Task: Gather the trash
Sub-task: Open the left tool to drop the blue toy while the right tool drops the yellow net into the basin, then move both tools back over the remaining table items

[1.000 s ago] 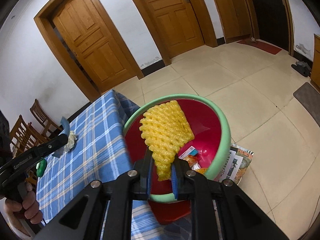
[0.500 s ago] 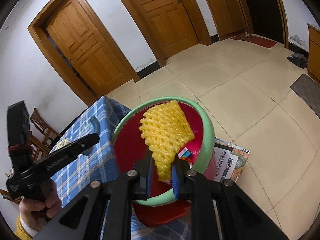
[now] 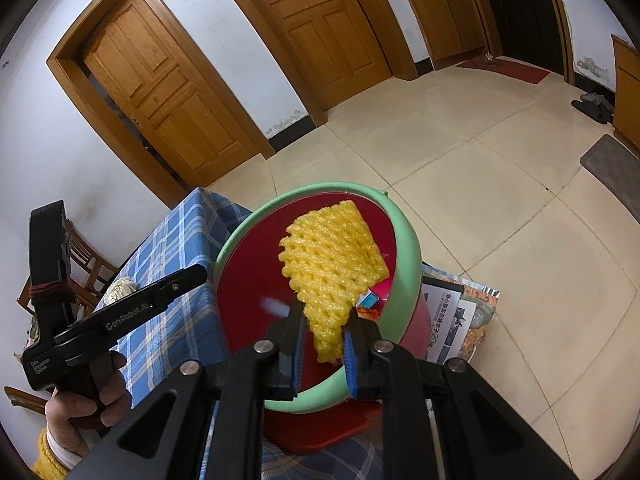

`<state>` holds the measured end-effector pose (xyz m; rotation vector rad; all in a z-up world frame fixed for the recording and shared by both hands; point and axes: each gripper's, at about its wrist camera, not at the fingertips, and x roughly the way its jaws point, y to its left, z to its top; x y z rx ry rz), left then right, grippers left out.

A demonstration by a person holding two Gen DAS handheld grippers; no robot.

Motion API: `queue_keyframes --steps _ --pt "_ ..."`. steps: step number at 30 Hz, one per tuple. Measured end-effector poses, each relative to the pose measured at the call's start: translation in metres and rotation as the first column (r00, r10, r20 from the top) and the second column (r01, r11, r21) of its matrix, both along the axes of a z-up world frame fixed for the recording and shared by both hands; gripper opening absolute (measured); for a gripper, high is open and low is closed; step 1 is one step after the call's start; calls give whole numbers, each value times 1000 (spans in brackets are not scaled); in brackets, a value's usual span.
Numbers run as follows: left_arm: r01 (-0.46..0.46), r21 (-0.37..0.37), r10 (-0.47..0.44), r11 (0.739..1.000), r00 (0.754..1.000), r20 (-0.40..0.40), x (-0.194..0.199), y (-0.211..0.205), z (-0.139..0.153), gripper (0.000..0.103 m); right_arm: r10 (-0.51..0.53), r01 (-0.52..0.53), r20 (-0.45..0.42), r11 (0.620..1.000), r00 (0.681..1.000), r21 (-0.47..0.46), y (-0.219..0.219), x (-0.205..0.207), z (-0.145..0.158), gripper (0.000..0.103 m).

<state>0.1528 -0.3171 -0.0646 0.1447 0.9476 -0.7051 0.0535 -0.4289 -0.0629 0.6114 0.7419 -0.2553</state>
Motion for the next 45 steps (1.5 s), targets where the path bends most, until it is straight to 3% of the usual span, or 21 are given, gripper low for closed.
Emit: queue_keyframes --steps 18,24,45 --pt "-86 -48 86 995 996 -9 -3 38 7 26 34 -38 -57 997 998 -66 -7 37 -9 24" --pt "-115 -60 114 992 993 -23 -3 49 8 26 27 -30 -48 997 999 -73 -8 40 -9 45" --pt "-203 -63 204 977 979 5 4 90 21 26 -14 13 -39 1000 999 -20 -6 28 -9 72"
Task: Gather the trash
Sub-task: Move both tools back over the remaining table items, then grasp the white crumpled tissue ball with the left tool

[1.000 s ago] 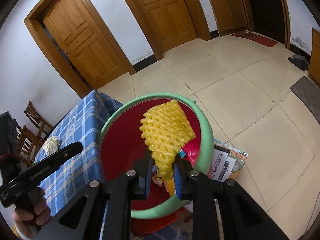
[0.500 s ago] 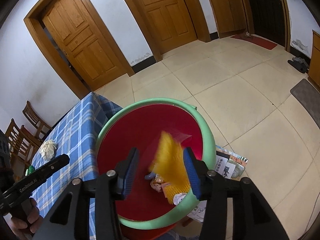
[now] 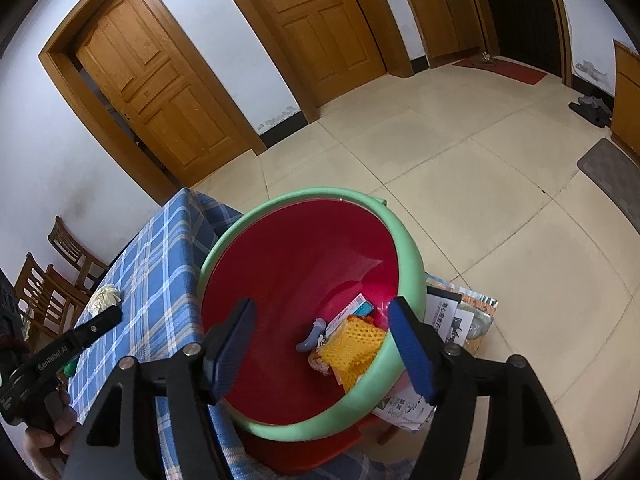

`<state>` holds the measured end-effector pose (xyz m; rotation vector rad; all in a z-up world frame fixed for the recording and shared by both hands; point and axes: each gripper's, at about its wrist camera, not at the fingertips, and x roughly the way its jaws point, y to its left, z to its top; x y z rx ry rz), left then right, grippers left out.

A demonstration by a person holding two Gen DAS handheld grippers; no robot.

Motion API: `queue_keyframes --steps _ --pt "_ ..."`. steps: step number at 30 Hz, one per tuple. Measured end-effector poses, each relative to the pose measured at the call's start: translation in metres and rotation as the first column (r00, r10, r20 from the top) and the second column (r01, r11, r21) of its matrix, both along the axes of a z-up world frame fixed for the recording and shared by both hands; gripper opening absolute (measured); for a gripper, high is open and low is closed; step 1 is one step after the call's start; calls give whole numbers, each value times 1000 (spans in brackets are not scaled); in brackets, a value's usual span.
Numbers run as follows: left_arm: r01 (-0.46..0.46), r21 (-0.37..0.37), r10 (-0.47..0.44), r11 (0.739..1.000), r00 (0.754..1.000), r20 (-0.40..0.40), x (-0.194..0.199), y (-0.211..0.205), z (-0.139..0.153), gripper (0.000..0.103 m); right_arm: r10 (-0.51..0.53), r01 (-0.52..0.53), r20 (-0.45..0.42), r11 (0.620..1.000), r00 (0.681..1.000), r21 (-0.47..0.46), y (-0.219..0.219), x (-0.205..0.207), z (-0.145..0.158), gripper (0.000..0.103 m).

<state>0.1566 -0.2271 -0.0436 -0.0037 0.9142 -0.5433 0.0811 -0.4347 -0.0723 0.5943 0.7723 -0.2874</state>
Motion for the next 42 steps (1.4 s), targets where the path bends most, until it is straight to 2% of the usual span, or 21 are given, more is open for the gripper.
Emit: queue_keyframes --steps 7,16,21,26,31,35,42 --pt "-72 21 71 997 997 24 21 31 5 26 -11 11 -16 1000 1000 10 2 -5 -3 79" --pt "-168 72 165 983 985 47 53 73 6 27 -18 19 -34 1000 999 13 5 -7 -5 80" --pt "-212 93 208 973 977 50 69 89 3 36 -25 26 -47 1000 999 14 6 -6 -7 84" --pt "-226 117 222 967 974 48 80 93 -5 43 -34 35 -67 999 997 10 6 -6 -10 88" --pt "-237 144 232 961 971 50 93 94 -15 45 -48 49 -83 999 995 7 4 -9 -11 89" --pt "-240 129 238 962 971 27 103 95 -24 46 -59 59 -91 998 994 2 1 -10 -12 89" --pt "-232 95 230 968 973 36 112 93 -27 46 -66 66 -102 998 993 -4 -3 -12 -15 89"
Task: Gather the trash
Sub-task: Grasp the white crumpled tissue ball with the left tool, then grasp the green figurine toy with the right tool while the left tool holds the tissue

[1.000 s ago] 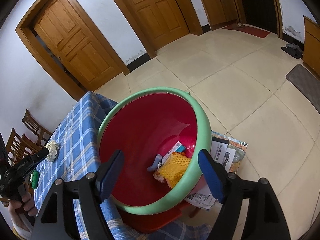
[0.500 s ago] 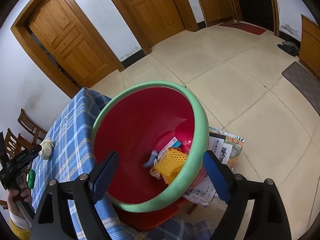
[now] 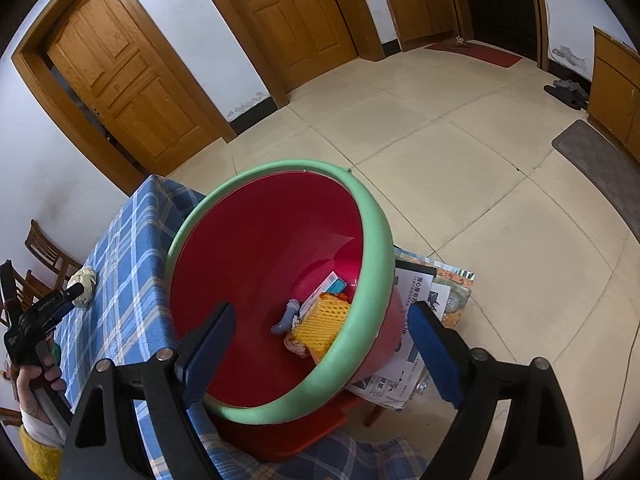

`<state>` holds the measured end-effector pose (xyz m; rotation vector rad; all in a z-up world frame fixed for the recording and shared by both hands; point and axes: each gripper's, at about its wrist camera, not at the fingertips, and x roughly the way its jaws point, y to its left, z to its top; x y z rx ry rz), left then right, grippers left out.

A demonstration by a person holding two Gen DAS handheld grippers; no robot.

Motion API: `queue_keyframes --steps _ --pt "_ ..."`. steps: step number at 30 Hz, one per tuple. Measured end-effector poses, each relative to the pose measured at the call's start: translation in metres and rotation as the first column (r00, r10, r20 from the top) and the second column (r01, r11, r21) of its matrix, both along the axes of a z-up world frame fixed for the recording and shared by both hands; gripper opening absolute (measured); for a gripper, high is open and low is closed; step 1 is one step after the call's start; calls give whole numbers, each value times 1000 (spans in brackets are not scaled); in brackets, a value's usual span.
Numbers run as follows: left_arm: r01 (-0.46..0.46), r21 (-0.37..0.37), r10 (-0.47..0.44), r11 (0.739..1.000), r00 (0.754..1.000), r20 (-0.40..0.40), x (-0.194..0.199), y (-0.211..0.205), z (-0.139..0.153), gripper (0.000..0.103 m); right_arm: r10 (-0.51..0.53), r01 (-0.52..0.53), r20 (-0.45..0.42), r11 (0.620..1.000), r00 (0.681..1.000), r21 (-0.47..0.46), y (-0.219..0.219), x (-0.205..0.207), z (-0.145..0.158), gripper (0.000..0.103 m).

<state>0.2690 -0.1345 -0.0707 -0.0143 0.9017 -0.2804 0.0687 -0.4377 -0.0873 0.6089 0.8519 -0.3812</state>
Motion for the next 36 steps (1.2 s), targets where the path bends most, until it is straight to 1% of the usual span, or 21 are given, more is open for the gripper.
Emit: queue_keyframes --steps 2,5,10,18,21,27,32,36 --pt "1 -16 -1 1000 1000 5 1 1 0 39 -1 1 -2 1000 1000 3 -1 0 -1 89" --pt "1 -35 -1 999 1000 10 -1 5 0 36 3 -3 -2 1000 1000 5 0 0 -1 89" --pt "4 -58 -3 998 1000 19 -10 11 3 35 14 -14 7 1000 1000 -3 4 2 4 89" --pt "-23 -86 28 996 998 64 -33 38 24 35 60 -59 32 998 998 -31 24 13 22 89" --pt "-57 -80 64 995 994 87 -40 55 33 35 91 -89 44 995 995 -45 35 21 30 90" --pt "-143 -75 151 987 983 106 -46 91 40 35 185 -179 68 980 980 -84 71 47 50 91" --pt "-220 -77 228 972 967 117 -48 124 39 35 265 -256 80 961 961 -104 107 72 63 91" --pt "-284 -86 293 955 947 130 -50 147 34 35 327 -316 79 940 942 -128 137 93 67 91"
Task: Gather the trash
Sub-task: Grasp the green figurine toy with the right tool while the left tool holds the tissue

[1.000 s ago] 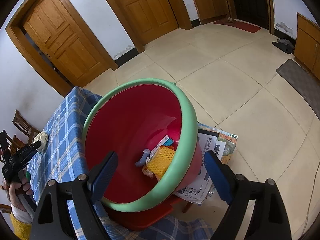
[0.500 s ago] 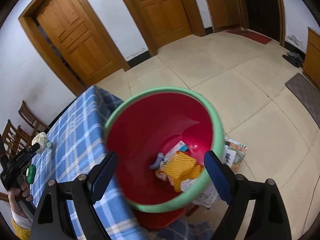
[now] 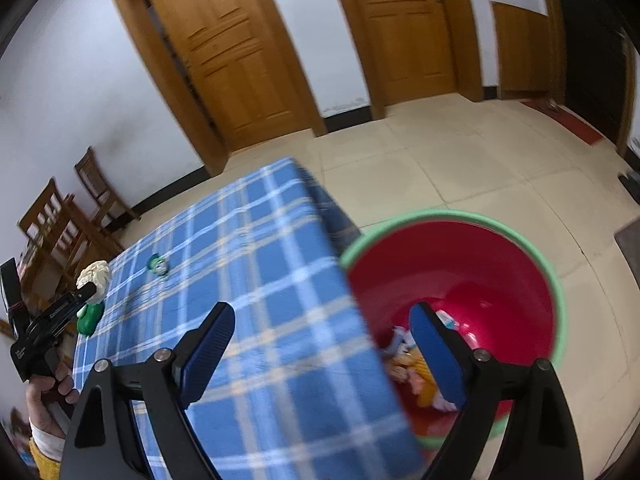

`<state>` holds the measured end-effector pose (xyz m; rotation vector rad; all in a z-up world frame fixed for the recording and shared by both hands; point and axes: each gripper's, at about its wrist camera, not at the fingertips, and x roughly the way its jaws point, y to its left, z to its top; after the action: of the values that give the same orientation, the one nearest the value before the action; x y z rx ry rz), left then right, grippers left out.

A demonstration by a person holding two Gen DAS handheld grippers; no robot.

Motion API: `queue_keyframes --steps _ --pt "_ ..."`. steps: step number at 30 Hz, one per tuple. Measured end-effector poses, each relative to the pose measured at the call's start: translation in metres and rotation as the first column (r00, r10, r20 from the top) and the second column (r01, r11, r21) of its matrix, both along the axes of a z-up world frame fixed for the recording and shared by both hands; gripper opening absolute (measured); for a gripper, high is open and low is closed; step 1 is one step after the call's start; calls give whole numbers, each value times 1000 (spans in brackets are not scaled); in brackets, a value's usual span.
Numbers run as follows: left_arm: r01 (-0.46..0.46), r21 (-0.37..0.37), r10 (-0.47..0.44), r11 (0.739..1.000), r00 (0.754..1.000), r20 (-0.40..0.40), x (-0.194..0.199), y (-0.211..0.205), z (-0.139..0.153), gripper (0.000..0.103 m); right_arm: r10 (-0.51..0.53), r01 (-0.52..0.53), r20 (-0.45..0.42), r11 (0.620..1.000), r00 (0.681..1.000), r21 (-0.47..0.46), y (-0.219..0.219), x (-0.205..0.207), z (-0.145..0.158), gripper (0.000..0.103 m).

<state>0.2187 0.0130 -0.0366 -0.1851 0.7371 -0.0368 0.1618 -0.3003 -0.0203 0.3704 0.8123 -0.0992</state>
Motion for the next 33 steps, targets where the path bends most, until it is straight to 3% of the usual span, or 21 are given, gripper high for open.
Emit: queue_keyframes --steps 10,22,29,33 --pt "-100 -31 101 995 995 21 -4 35 -18 35 145 -145 -1 989 989 -29 77 51 -9 91" --pt "-187 -43 189 981 981 42 -8 64 -21 35 318 -317 -7 943 948 -104 170 117 -27 91" --pt "-216 -64 218 974 975 31 -9 74 -24 35 365 -362 -13 919 931 -158 209 153 -36 90" --pt "-224 -70 226 972 974 22 -9 76 -27 35 375 -374 -24 913 927 -165 218 166 -42 83"
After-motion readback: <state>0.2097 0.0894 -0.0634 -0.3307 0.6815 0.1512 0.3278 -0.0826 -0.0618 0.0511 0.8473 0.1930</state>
